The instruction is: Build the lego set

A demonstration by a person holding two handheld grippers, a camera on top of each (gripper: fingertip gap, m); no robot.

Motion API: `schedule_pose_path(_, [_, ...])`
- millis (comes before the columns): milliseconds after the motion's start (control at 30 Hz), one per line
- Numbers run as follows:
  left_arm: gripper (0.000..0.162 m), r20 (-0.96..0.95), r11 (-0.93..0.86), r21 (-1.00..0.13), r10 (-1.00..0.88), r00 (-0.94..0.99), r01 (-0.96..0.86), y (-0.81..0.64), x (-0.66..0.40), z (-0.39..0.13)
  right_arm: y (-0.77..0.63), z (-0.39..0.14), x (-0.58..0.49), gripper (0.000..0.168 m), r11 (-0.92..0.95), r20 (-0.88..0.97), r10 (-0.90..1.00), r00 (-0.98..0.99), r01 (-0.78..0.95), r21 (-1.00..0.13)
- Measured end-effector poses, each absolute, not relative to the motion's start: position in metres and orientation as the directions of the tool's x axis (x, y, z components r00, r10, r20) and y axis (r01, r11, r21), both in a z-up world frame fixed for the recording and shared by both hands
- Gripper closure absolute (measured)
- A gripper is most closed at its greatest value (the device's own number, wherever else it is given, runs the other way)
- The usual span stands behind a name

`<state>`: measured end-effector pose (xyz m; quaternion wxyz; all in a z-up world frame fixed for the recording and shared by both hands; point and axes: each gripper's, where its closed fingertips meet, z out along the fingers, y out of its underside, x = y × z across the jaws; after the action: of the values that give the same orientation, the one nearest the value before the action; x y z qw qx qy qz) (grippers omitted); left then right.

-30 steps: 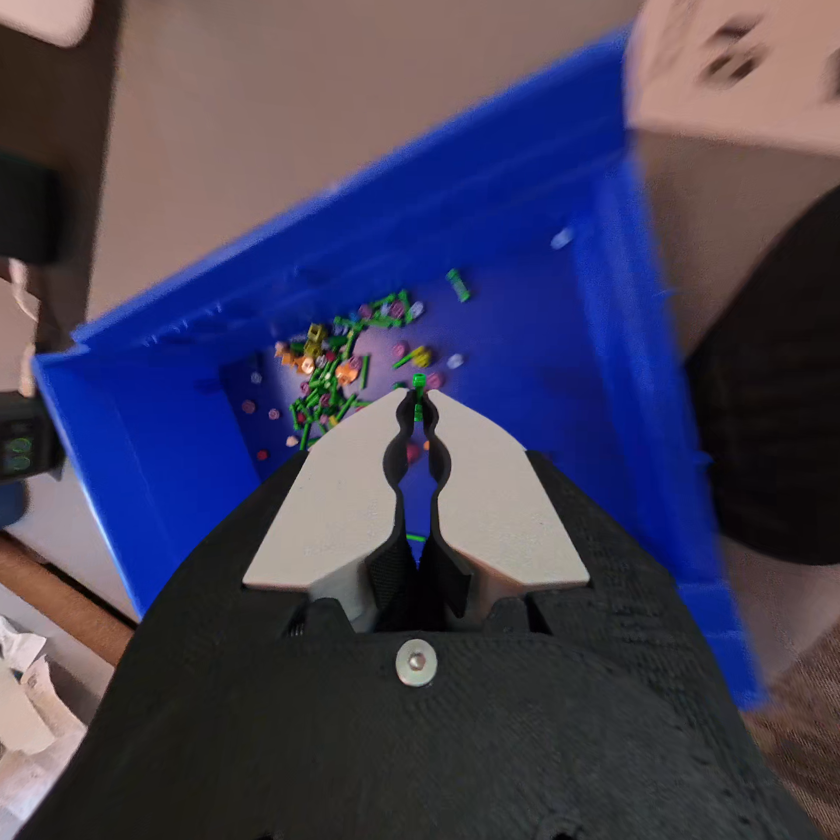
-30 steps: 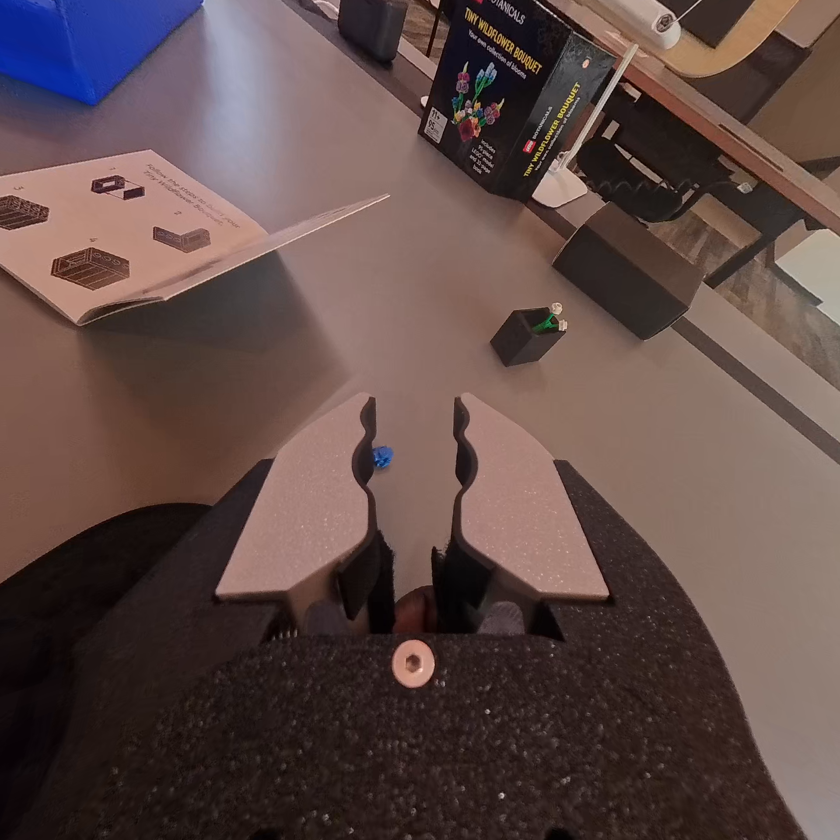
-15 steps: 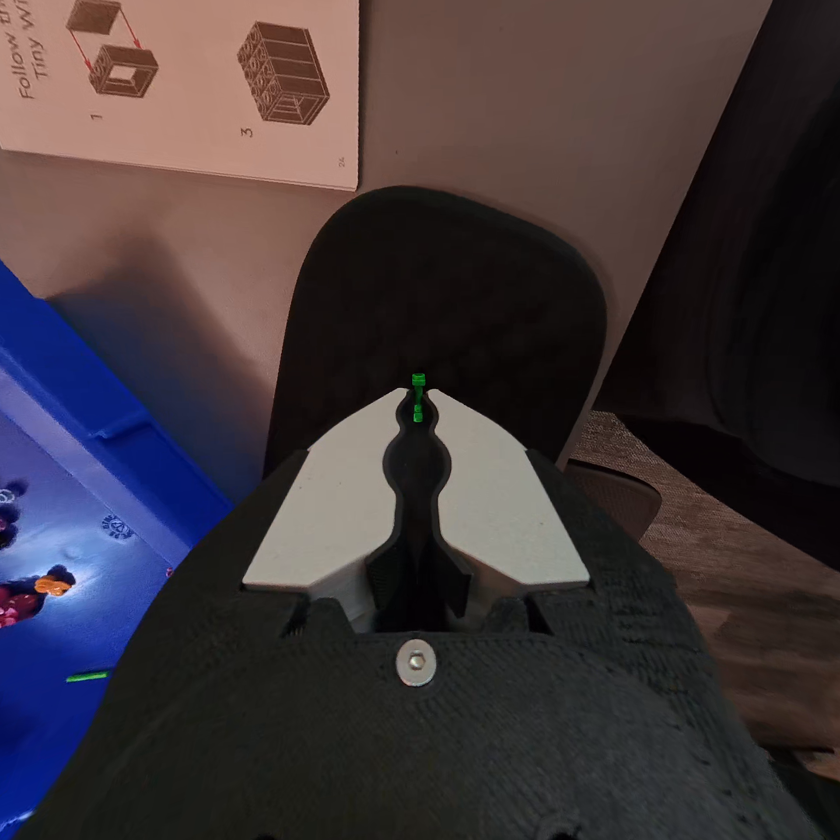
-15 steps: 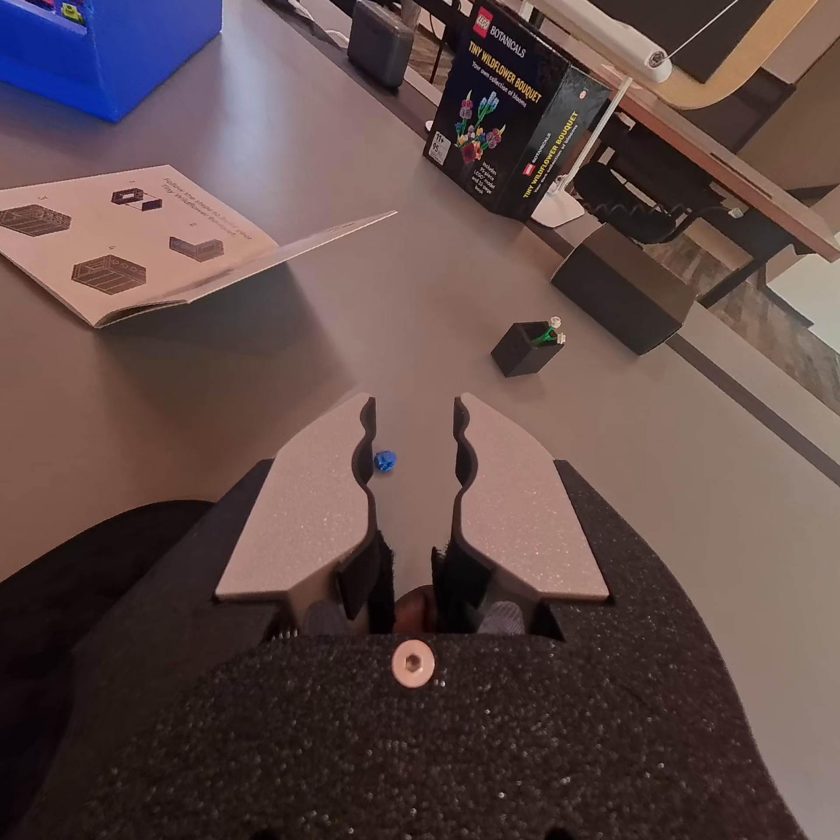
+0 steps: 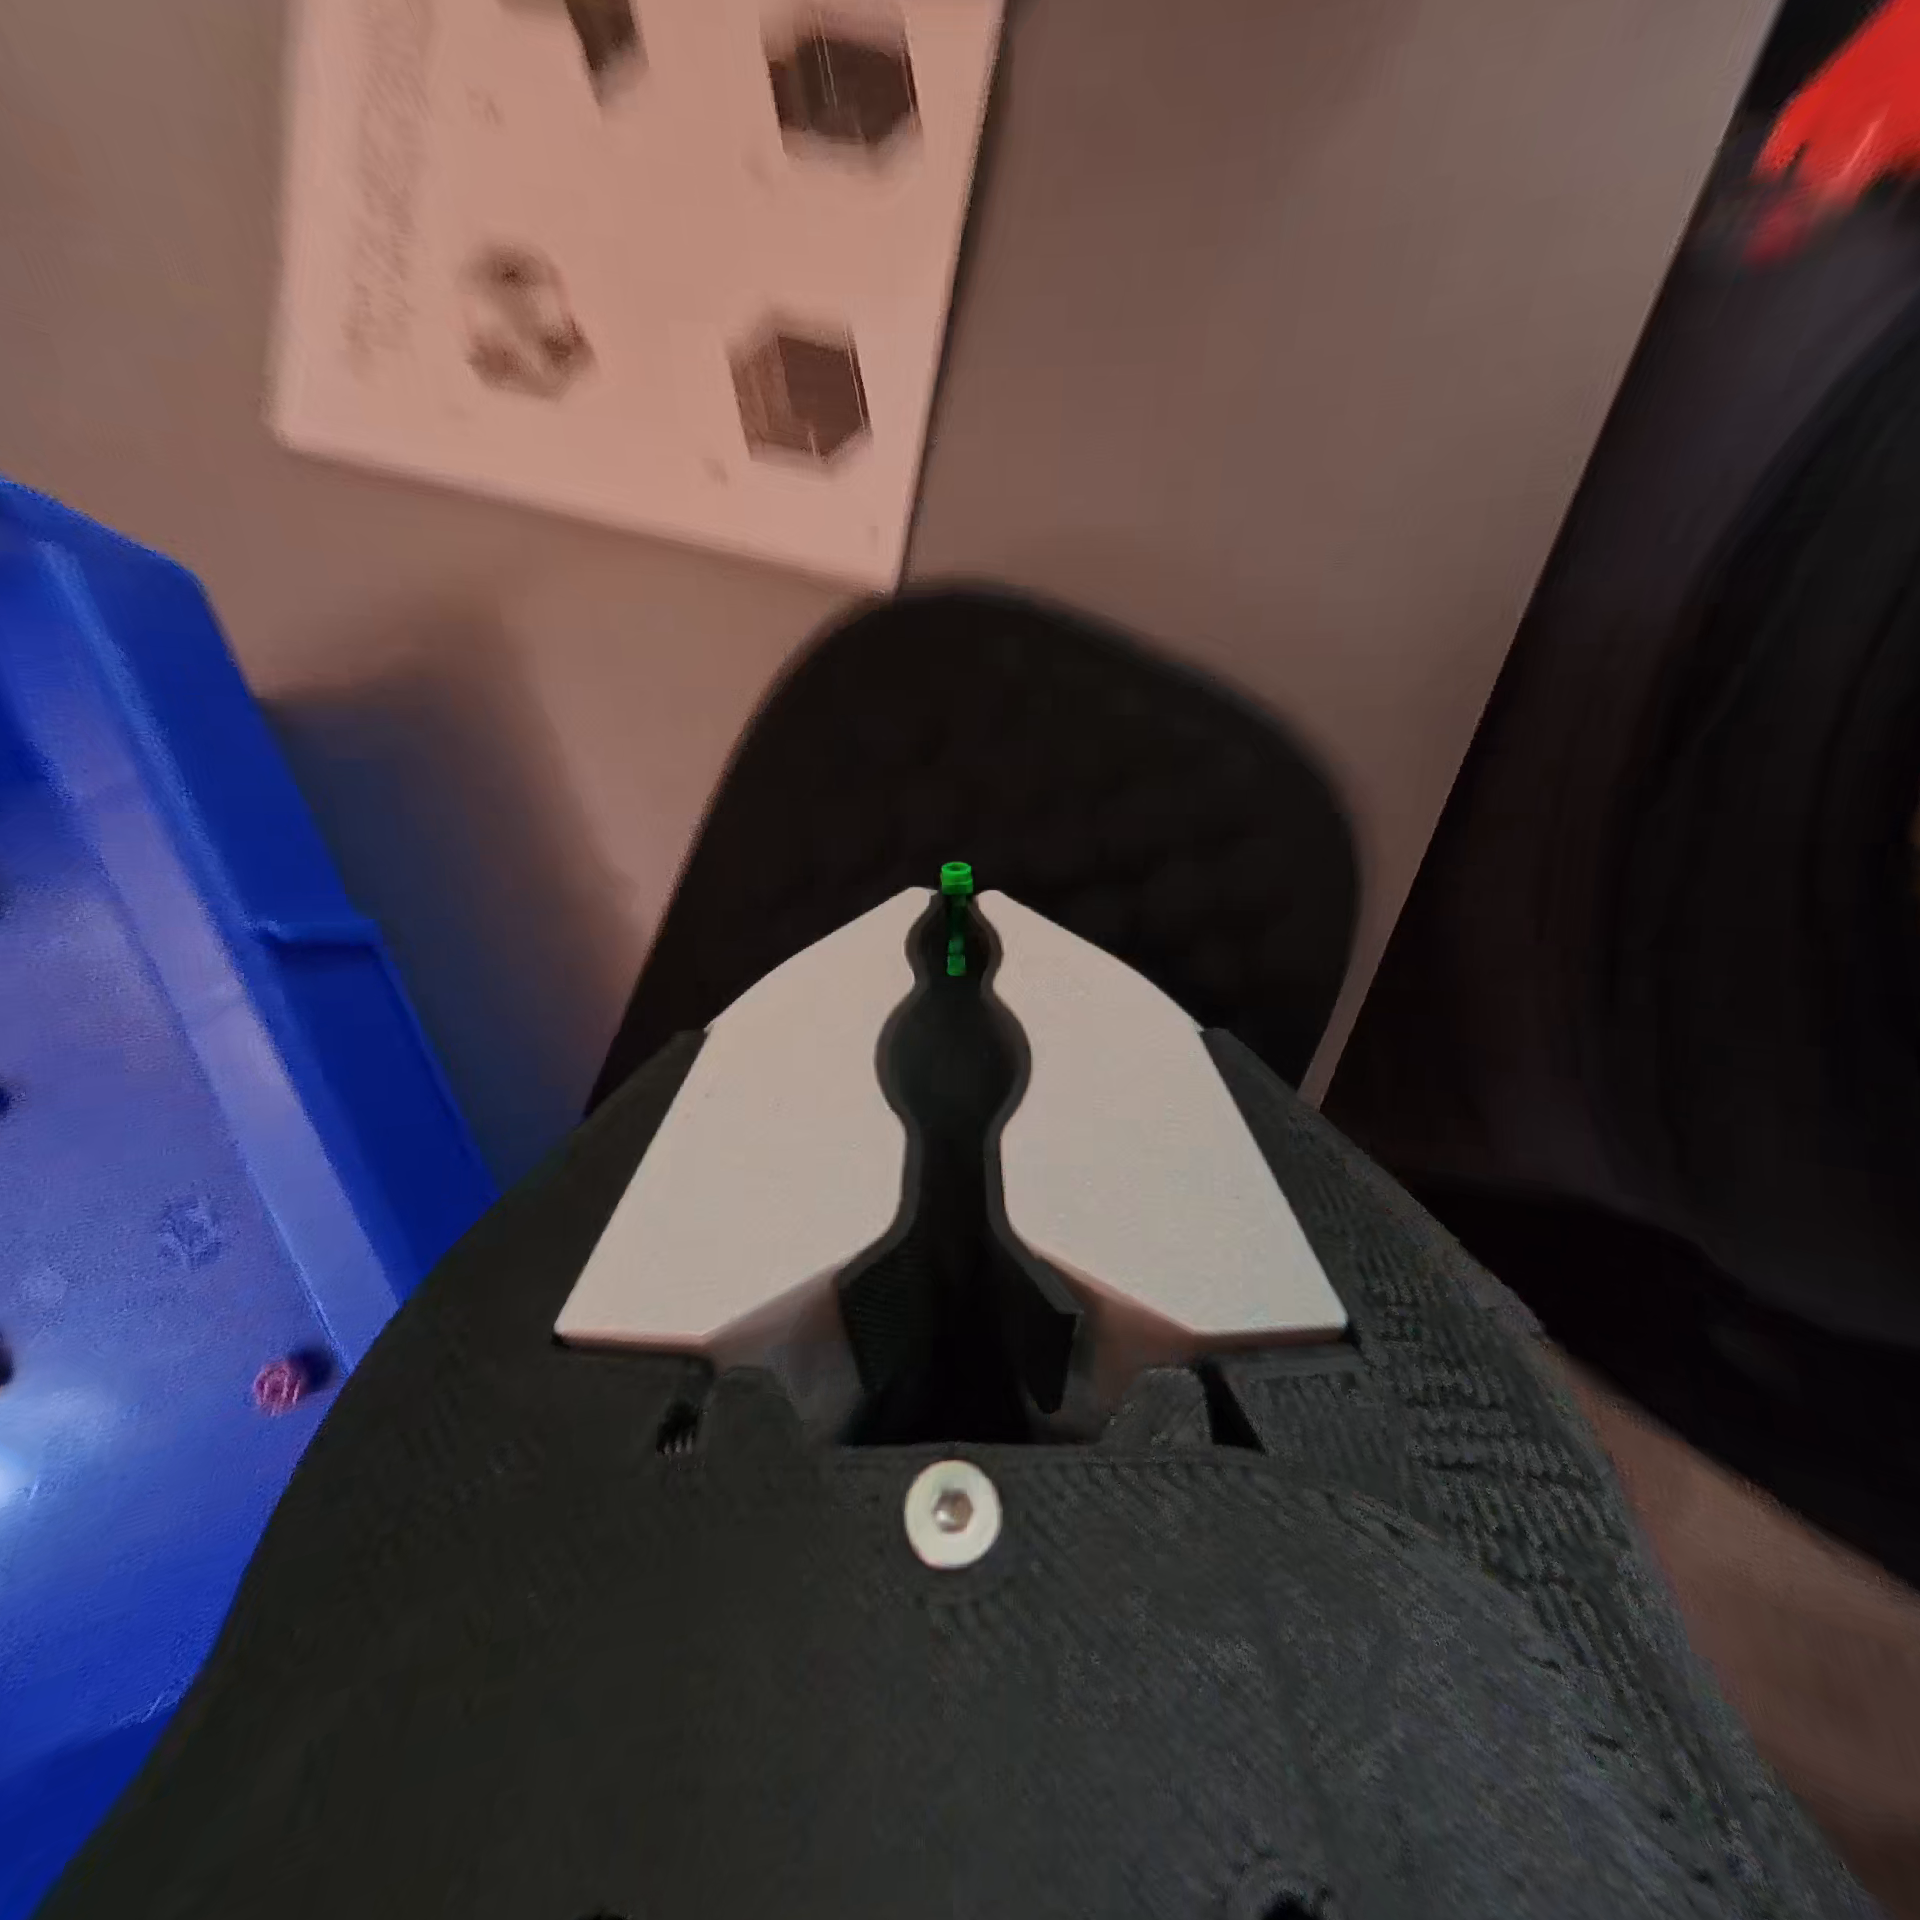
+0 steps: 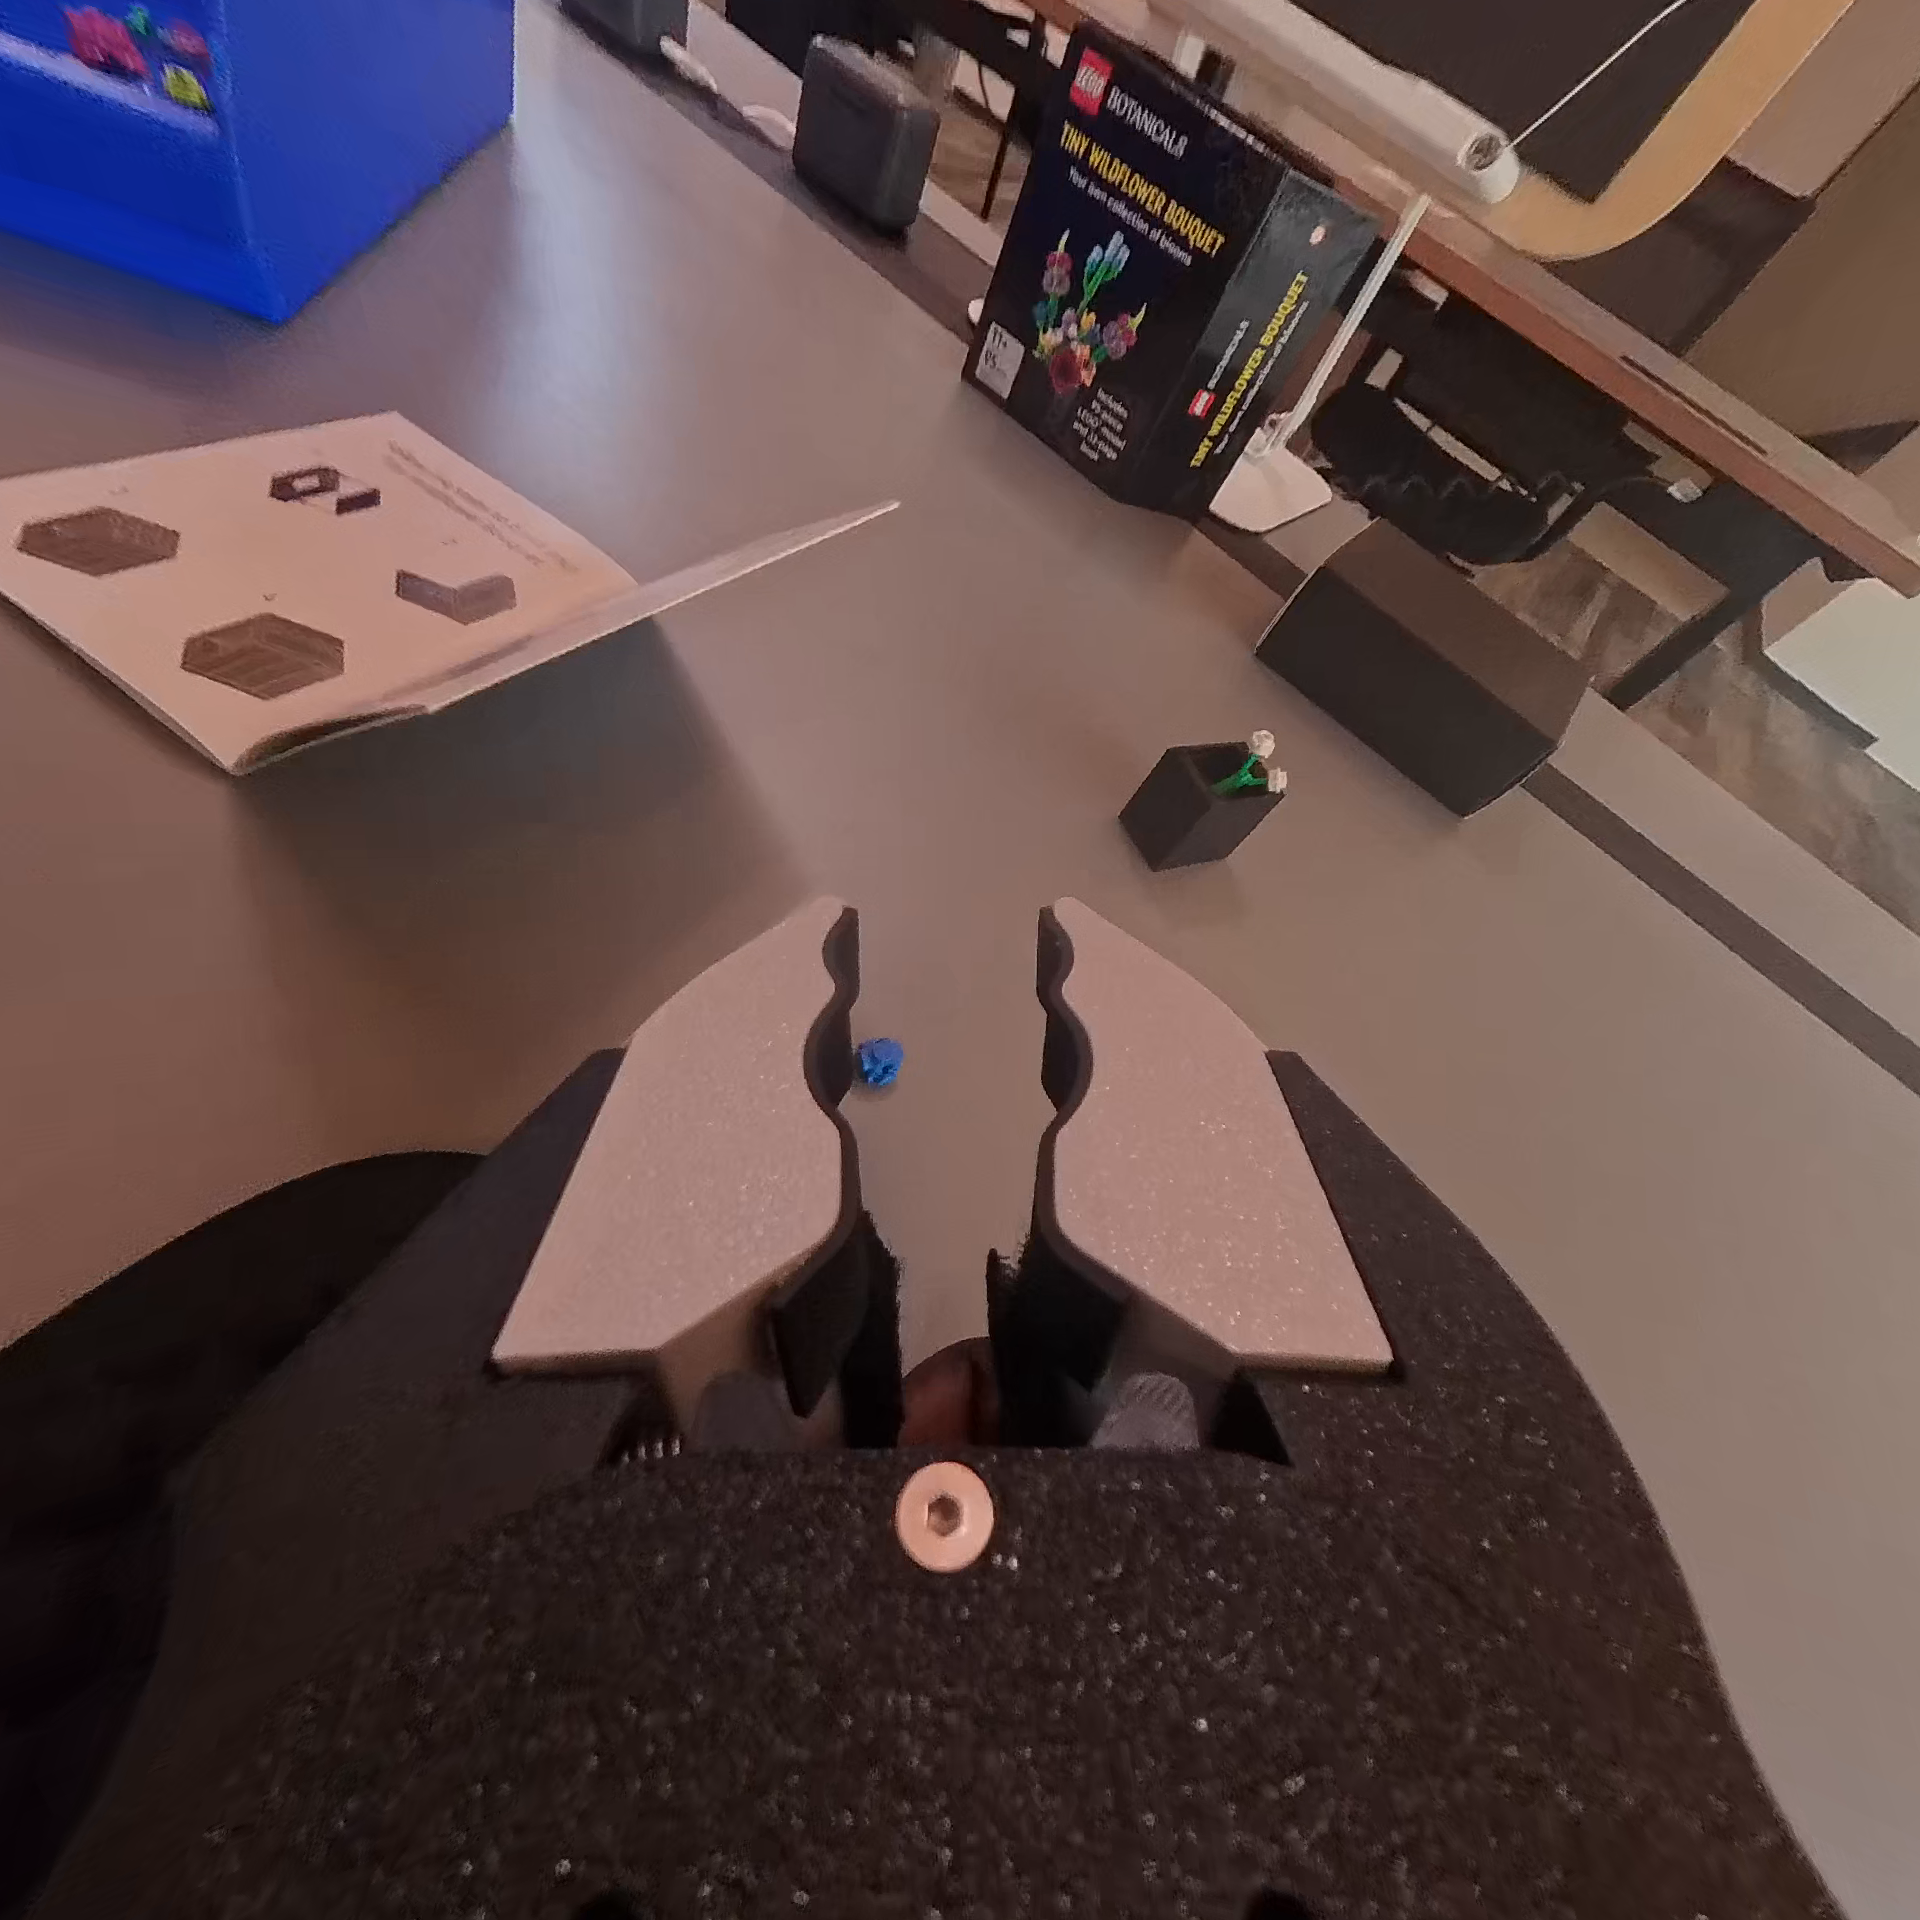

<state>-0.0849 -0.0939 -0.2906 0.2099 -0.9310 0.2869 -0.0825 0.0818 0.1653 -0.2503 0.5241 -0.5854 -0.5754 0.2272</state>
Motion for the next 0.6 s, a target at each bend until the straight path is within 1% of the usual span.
schedule_pose_path(67, [0.159,0.065,-0.674,-0.626,-0.546,0.835,-0.392,-0.073,-0.069,-0.263,0.163,-0.242,0.083,0.135,0.208,0.312,0.920,0.237,0.380,-0.901])
schedule_pose_path(100, [0.159,0.068,-0.601,-0.724,-0.550,0.832,-0.338,-0.061,-0.060,-0.245,0.163,-0.235,0.085,0.137,0.209,0.300,0.921,0.247,0.336,-0.918])
schedule_pose_path(133, [0.159,0.056,-0.501,-0.818,-0.557,0.829,-0.282,-0.048,-0.052,-0.225,0.161,-0.225,0.087,0.143,0.214,0.288,0.921,0.262,0.277,-0.937])
schedule_pose_path(167, [0.159,0.043,-0.402,-0.889,-0.549,0.834,-0.218,-0.035,-0.046,-0.207,0.157,-0.212,0.088,0.149,0.213,0.263,0.926,0.270,0.201,-0.956])
schedule_pose_path(233, [0.159,-0.001,-0.231,-0.963,-0.502,0.865,-0.135,-0.013,-0.041,-0.181,0.136,-0.181,0.087,0.157,0.154,0.155,0.961,0.227,0.025,-0.988])
schedule_pose_path(300, [0.159,-0.084,-0.083,-0.987,-0.454,0.887,-0.136,0.006,-0.032,-0.167,0.106,-0.151,0.082,0.158,0.071,0.054,0.990,0.130,-0.132,-0.989])
schedule_pose_path(367, [0.159,-0.171,0.033,-0.985,-0.392,0.904,-0.172,0.021,-0.020,-0.156,0.076,-0.125,0.070,0.156,0.016,0.007,0.999,0.037,-0.243,-0.970])
schedule_pose_path(433, [0.159,-0.267,0.121,-0.963,-0.327,0.906,-0.241,0.033,-0.006,-0.147,0.054,-0.115,0.054,0.155,0.005,0.007,1.000,-0.007,-0.252,-0.968])
schedule_pose_path(500, [0.159,-0.355,0.182,-0.931,-0.261,0.898,-0.315,0.041,0.004,-0.139,0.040,-0.114,0.039,0.154,0.021,0.021,1.000,0.001,-0.238,-0.971])
schedule_pose_path(600, [0.159,-0.450,0.228,-0.885,-0.185,0.874,-0.407,0.046,0.016,-0.133,0.034,-0.115,0.027,0.154,0.012,0.004,0.999,0.037,-0.238,-0.971])
